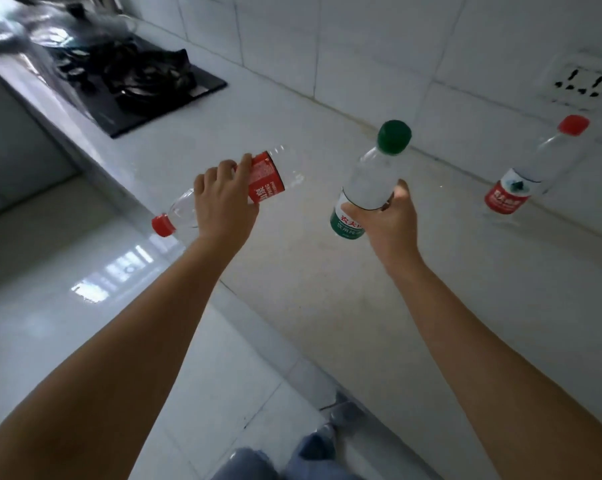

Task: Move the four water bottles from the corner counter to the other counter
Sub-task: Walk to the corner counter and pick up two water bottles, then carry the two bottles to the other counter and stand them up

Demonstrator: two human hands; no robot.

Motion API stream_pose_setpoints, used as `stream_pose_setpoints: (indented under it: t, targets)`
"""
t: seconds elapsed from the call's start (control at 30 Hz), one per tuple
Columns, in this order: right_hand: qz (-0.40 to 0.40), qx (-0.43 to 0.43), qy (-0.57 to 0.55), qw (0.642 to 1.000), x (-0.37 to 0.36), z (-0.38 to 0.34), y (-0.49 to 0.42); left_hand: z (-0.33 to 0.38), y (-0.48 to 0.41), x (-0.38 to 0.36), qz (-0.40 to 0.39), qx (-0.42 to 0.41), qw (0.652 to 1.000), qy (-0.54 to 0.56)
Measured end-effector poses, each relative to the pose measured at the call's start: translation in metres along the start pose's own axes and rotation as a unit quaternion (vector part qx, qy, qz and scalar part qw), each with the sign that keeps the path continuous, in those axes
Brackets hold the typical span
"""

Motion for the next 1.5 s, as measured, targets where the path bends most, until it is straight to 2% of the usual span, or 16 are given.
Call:
stream_pose_setpoints:
  t: [0.33, 0.6, 0.83, 1.07, 1.27, 1.5]
  targets:
    - [-0.163, 0.034, -0.026, 0.986, -0.140, -0.034, 0.083, -0.153, 0.110, 0.059, 0.026, 0.155, 0.985, -0.064]
    - [-0.306, 0.076, -0.019, 0.949, -0.224, -0.029, 0.188, -0.240, 0.232, 0.097, 0.002, 0.273, 0.956, -0.106]
    - [-0.376, 0.121, 0.019, 0.918, -0.261, -0.033, 0.247, -0.270, 0.304, 0.117, -0.001, 0.346, 0.931, -0.114]
    - [-0.421, 0.144, 0.054, 0.894, -0.272, -0.032, 0.262, -0.281, 0.336, 0.116, 0.004, 0.389, 0.912, -0.129]
    - [-0.427, 0.133, 0.068, 0.892, -0.269, -0.027, 0.241, -0.276, 0.332, 0.100, -0.006, 0.410, 0.903, -0.125]
    - [-0.424, 0.130, 0.063, 0.894, -0.275, -0.028, 0.189, -0.277, 0.284, 0.085, 0.012, 0.416, 0.899, -0.133]
Point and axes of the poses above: each hand's wrist, its own y-axis away from the middle knuckle, its own x-axis out of the back of the hand, z = x × y, the point moved 2 cm from there along -y, towards the middle knuckle, and after that the axes turned 4 degrees about -x, right-handed, at the moved point
